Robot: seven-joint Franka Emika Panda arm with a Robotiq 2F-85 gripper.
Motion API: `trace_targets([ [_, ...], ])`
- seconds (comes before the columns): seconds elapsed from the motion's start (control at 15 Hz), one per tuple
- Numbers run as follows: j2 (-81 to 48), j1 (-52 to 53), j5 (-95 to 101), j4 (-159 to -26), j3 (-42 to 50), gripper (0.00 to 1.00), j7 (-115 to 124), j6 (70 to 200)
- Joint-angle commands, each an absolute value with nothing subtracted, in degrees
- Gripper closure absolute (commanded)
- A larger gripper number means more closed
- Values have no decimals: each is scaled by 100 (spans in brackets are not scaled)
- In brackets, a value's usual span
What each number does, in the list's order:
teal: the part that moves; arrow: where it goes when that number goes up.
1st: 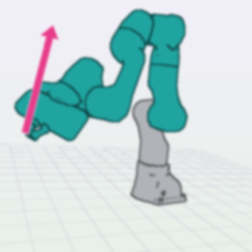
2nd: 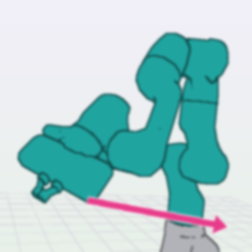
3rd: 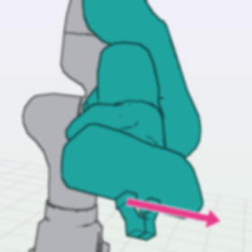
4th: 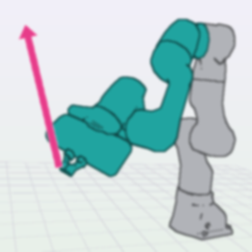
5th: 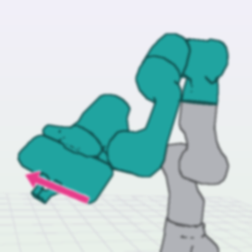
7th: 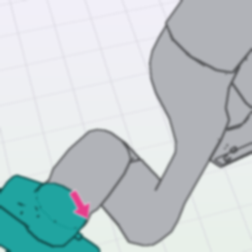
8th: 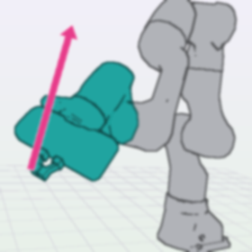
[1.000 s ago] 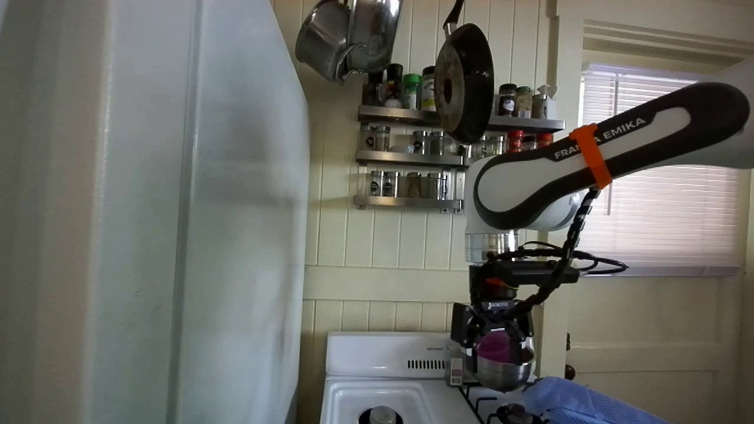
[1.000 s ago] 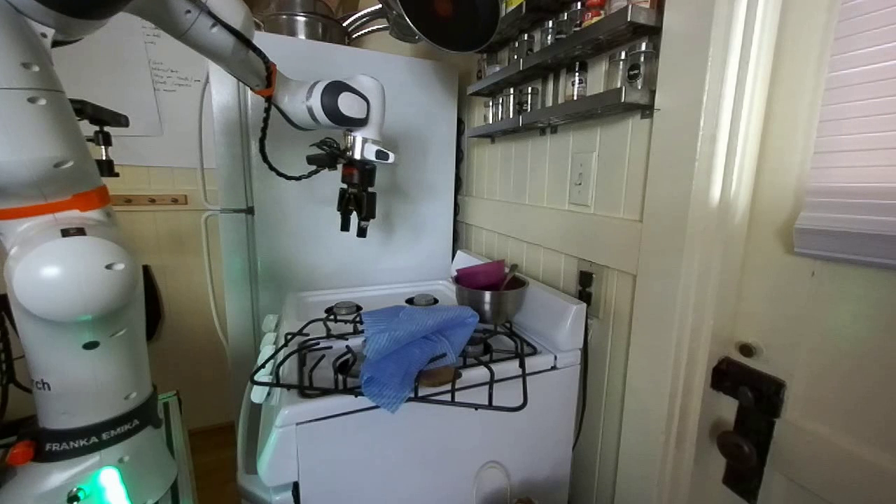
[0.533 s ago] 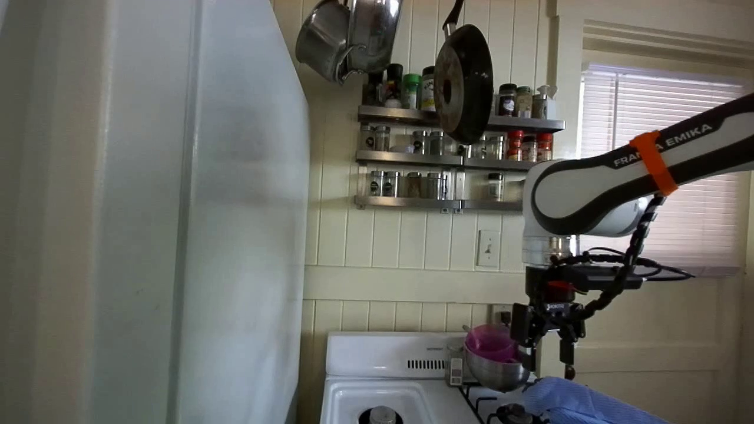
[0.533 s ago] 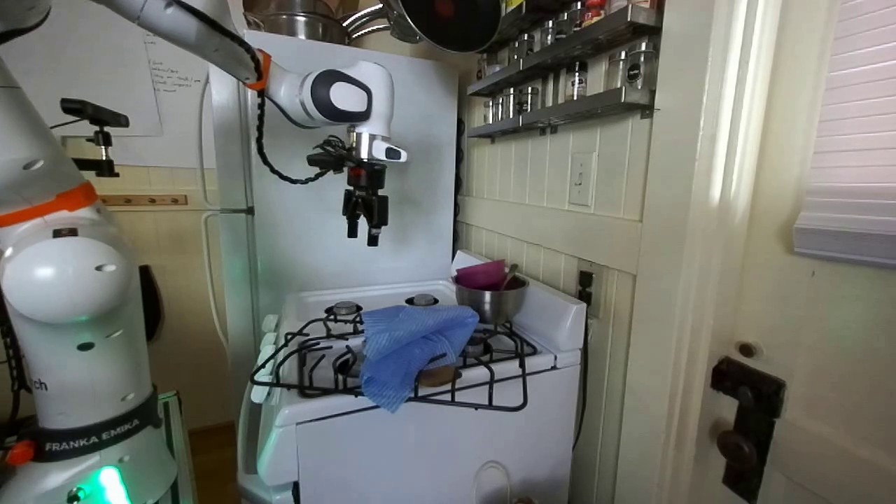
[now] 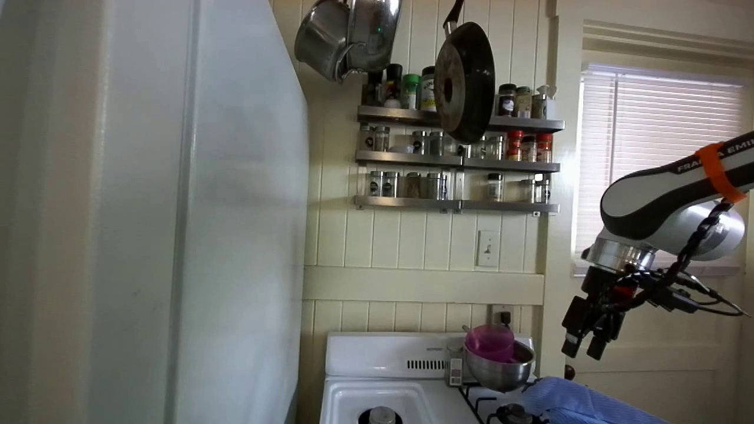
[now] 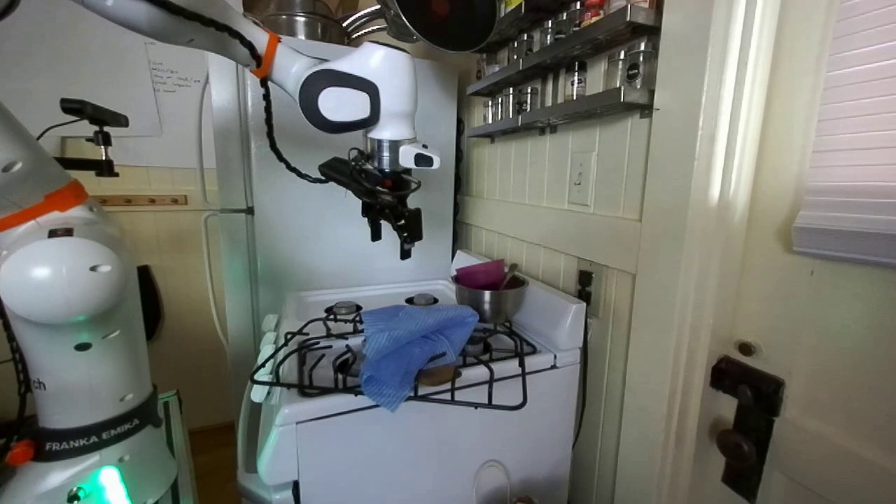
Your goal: Put the towel in the bowl then move the stove cover to the left
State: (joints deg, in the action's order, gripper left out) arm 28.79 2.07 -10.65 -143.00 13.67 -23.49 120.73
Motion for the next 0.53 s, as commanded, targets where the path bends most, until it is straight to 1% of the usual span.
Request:
trace_targets([
  [0.0, 2870, 120, -1137, -14292, 1327, 0, -2429, 12056],
  [0.2, 2817, -6, -1005, -14264, 1301, 0, -2303, 12018],
  [0.47, 2543, -324, -954, -14265, 1590, 0, -2431, 12023],
])
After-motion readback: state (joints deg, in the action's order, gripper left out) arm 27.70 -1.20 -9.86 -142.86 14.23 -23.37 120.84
